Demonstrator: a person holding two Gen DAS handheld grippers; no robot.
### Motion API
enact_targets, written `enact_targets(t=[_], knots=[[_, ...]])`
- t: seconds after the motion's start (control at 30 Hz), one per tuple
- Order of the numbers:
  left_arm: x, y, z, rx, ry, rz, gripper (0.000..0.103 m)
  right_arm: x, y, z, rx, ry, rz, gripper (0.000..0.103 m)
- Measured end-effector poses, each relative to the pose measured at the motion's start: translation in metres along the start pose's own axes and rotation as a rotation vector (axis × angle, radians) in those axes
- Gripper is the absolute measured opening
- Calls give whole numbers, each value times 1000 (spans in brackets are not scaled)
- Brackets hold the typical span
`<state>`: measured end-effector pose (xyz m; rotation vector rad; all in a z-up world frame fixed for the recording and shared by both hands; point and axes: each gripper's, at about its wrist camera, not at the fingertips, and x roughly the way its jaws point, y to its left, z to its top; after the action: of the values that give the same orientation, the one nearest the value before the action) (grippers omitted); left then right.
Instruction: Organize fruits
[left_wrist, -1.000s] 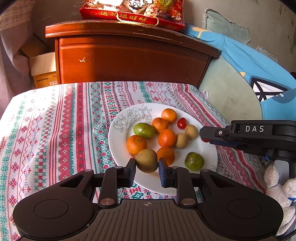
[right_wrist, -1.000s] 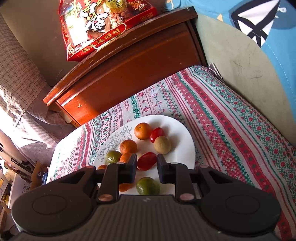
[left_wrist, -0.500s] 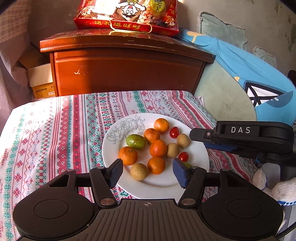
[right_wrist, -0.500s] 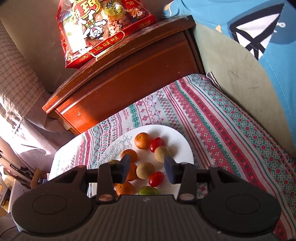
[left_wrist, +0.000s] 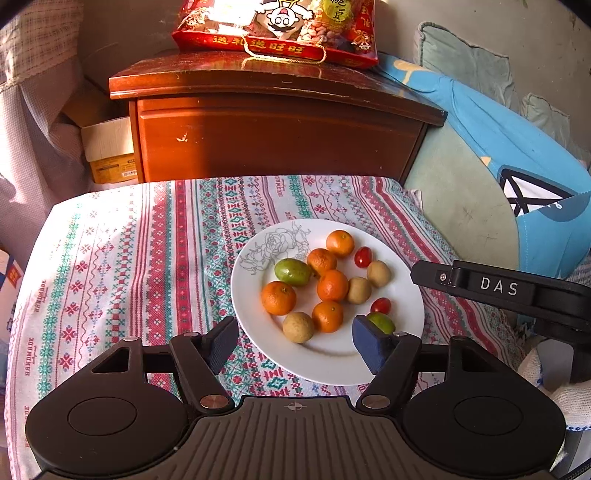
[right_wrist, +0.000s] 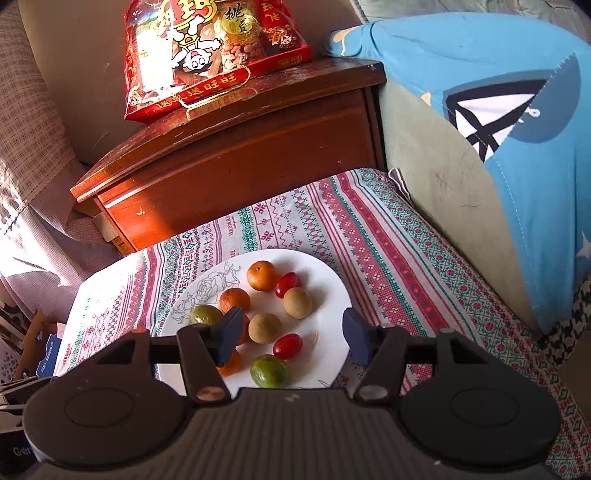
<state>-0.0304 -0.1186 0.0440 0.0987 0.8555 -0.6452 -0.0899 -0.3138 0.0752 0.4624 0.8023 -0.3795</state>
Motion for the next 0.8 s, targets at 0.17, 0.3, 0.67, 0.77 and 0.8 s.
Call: enact_targets(t=[0.17, 0.3, 0.67, 0.77, 0.8], knots=[[-2, 5, -2, -12, 29, 40, 71, -8, 6, -10, -21, 23, -61, 69], [-3, 8, -2, -22, 55, 72, 72, -12, 9, -18, -45, 49, -118, 73], [0, 10, -5, -32, 105, 140, 78, -2, 19, -25, -76, 116, -188, 82], [2, 10, -4, -32, 110, 164, 78, 2, 23, -26, -94, 139, -190, 83], [2, 10, -4, -31, 113, 172, 78, 4, 24, -26, -101, 146, -192, 83]])
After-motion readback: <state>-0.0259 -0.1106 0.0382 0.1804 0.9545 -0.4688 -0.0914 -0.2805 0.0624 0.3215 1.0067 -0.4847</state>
